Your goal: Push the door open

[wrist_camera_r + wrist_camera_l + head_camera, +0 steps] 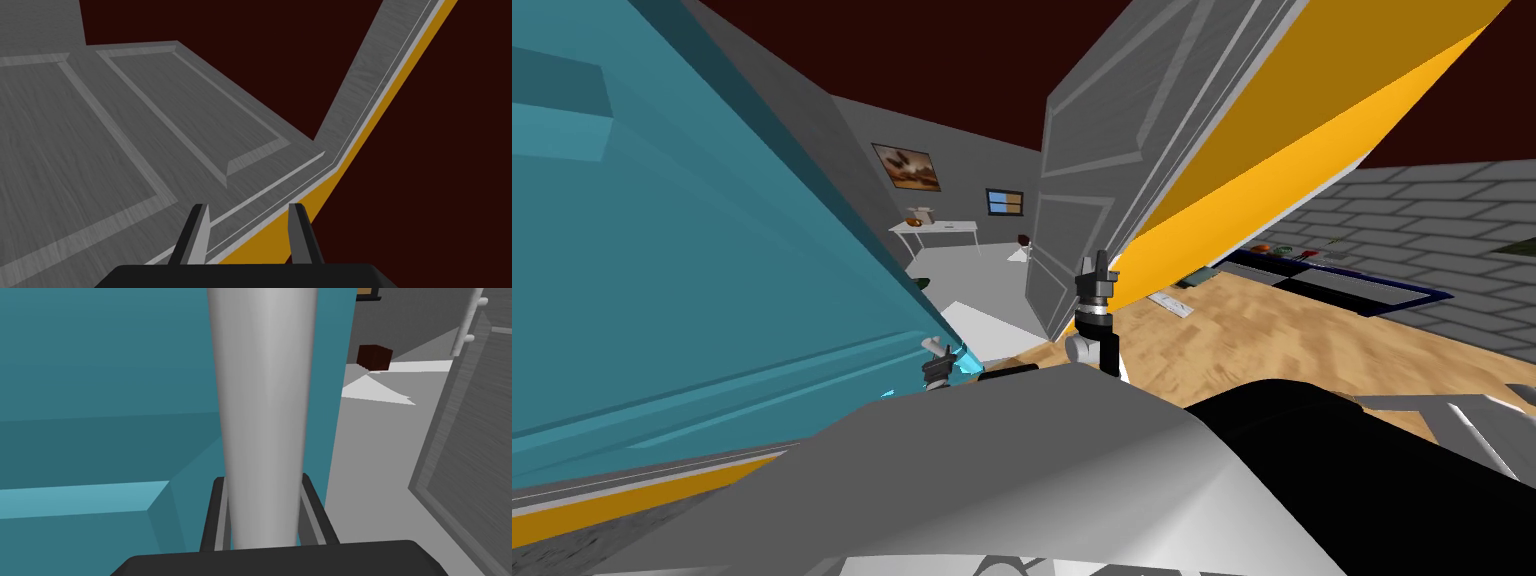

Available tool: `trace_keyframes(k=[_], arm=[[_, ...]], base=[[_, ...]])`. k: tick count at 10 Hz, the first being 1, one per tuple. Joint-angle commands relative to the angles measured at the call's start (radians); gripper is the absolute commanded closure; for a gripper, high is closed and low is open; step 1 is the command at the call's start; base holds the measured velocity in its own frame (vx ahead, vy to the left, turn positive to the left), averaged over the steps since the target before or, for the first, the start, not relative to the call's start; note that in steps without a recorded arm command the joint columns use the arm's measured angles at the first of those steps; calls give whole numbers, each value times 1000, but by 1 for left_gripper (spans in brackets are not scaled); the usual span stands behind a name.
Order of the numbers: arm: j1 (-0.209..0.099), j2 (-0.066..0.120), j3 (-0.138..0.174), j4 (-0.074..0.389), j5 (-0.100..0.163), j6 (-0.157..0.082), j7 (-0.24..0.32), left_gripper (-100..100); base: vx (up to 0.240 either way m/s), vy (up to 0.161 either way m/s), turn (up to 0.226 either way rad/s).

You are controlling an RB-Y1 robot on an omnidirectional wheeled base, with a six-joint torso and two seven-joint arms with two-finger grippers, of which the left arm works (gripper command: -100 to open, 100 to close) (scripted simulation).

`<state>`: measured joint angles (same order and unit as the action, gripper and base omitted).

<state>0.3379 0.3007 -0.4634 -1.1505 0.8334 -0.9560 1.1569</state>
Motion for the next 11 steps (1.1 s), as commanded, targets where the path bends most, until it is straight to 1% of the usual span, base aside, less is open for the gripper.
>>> trace_keyframes(k=[1, 4, 5, 7, 9, 10, 11], arm=[[2, 0, -1, 0, -1, -1, -1, 100], [2, 0, -1, 0, -1, -1, -1, 100], [-2, -9, 19, 2, 10, -2, -10, 100], [-3, -20, 40, 4, 21, -5, -20, 100], [-4, -38, 78, 8, 42, -12, -37, 100], [-4, -44, 89, 9, 48, -14, -43, 100], [-5, -55, 111, 11, 60, -18, -53, 100]], base=[[-14, 0, -10], [0, 0, 0], [97, 6, -50], [173, 3, -50], [174, 28, -65], [173, 41, -63], [167, 41, -79]])
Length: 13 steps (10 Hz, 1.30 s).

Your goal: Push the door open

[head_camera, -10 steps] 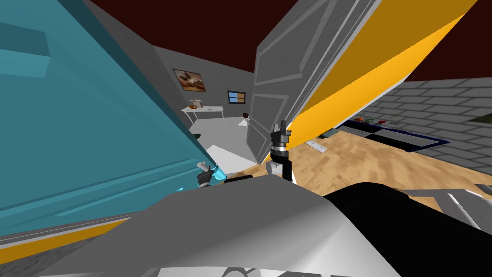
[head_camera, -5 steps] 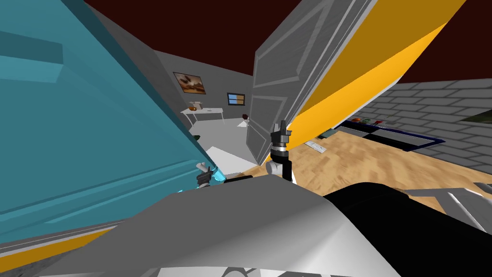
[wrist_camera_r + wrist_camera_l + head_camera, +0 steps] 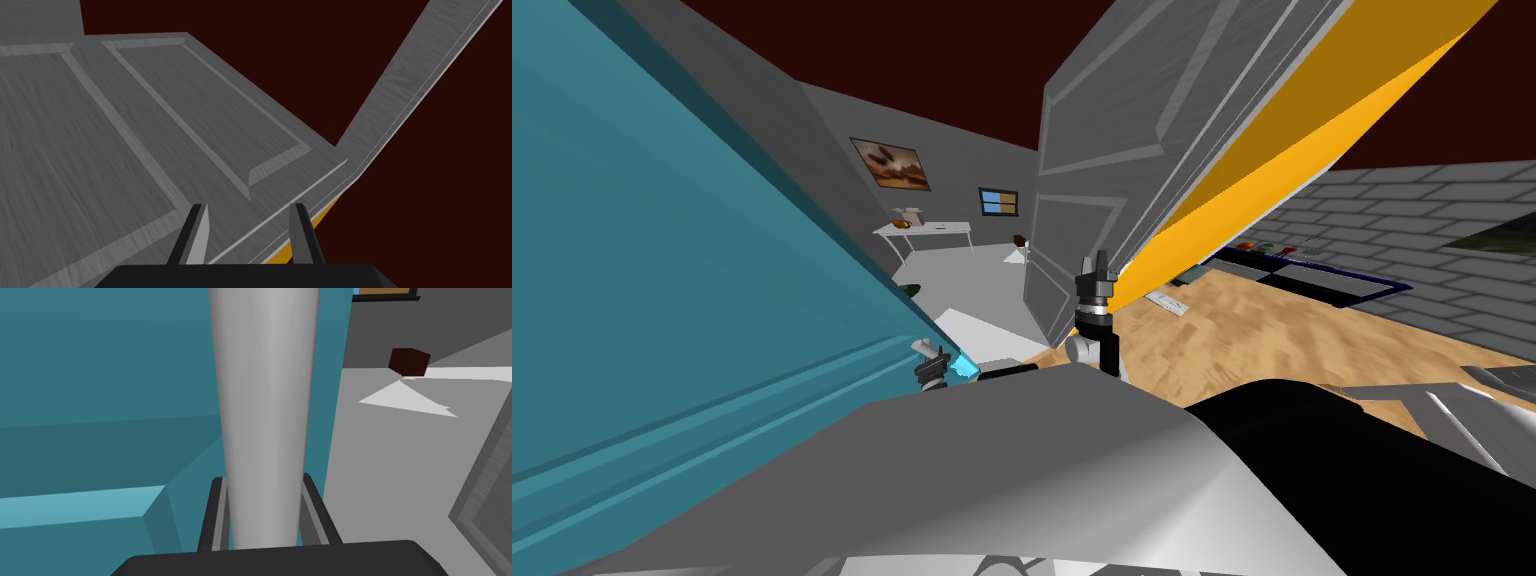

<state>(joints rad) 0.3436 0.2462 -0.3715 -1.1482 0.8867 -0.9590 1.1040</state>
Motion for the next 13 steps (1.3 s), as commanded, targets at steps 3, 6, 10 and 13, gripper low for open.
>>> trace_keyframes(k=[3, 6, 10, 13], arm=[[-11, -19, 57, 13, 27, -21, -18, 100], [-12, -39, 96, 17, 48, -28, -37, 100], [-14, -66, 150, 22, 77, -37, -63, 100], [-15, -86, 190, 26, 99, -44, -82, 100]], base=[[117, 34, -60], [90, 20, -50], [94, 29, -55], [105, 32, -46]])
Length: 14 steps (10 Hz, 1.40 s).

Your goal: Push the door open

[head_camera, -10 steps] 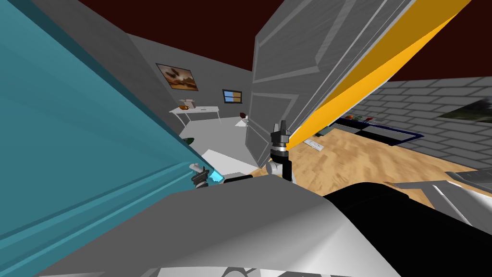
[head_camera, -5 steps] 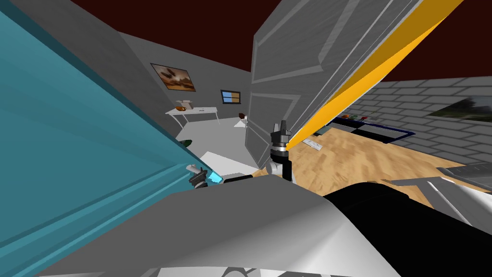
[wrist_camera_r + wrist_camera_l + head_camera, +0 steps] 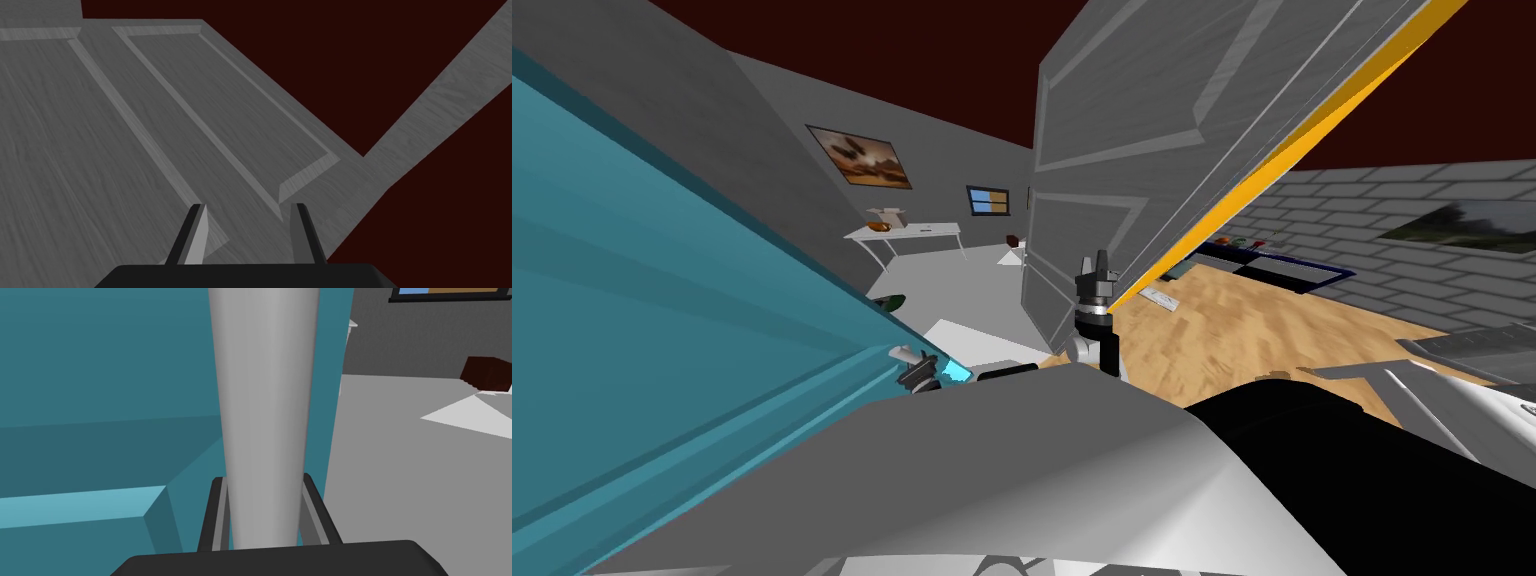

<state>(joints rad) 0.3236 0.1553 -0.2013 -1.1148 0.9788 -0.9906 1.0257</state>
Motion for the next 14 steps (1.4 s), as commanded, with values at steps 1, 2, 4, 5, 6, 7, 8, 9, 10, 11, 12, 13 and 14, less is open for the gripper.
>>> trace_keyframes(k=[1, 2, 4, 5, 6, 7, 8, 9, 10, 11, 12, 13, 14], arm=[[5, -1, 33, -6, 14, -15, -10, 100], [5, -8, 45, -5, 21, -17, -16, 100], [4, -20, 70, -2, 34, -21, -28, 100], [4, -26, 82, -1, 40, -23, -33, 100], [3, -31, 93, 0, 46, -25, -39, 100], [3, -37, 104, 1, 52, -27, -44, 100], [3, -42, 114, 2, 58, -29, -49, 100], [2, -52, 133, 4, 68, -32, -58, 100], [2, -56, 141, 5, 72, -34, -62, 100], [2, -64, 157, 6, 81, -36, -69, 100], [1, -69, 168, 7, 87, -38, -74, 100], [1, -75, 179, 9, 93, -40, -80, 100], [4, -74, 168, 9, 89, -34, -75, 100]], base=[[100, 38, -52], [89, 37, -57], [89, 33, -44], [89, 32, -39], [89, 32, -41], [104, 39, -36], [94, 46, -40], [124, 38, -63], [124, 52, -30], [130, 55, -42], [152, 44, -32], [172, 53, -20], [77, 33, 9]])
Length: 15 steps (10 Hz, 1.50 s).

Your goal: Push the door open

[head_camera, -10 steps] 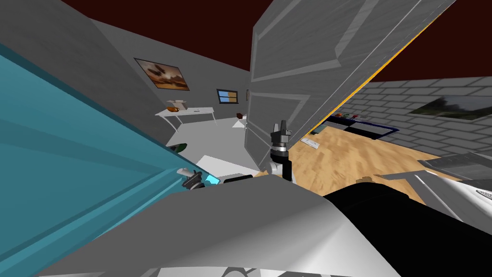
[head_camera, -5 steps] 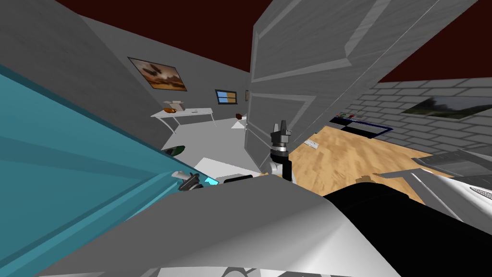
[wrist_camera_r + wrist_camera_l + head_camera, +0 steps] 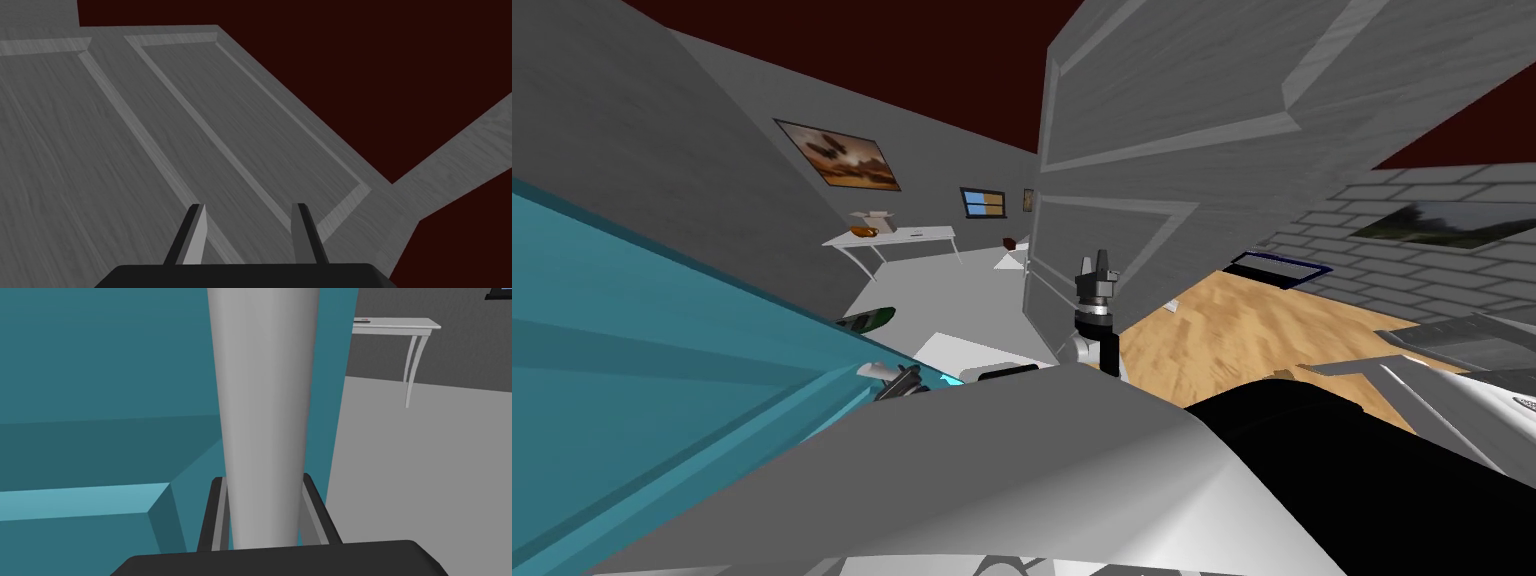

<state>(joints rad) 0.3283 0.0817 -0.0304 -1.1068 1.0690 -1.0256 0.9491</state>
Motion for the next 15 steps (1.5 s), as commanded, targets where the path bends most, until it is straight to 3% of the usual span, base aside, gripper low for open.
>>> trace_keyframes(k=[1, 8, 15], arm=[[-2, -1, 24, 2, 7, -4, -4, 100], [-12, -10, 124, 12, 34, -20, -20, 100], [-24, -33, 242, 23, 67, -38, -38, 100]], base=[[75, 70, -22], [126, 115, -25], [93, 91, -29]])
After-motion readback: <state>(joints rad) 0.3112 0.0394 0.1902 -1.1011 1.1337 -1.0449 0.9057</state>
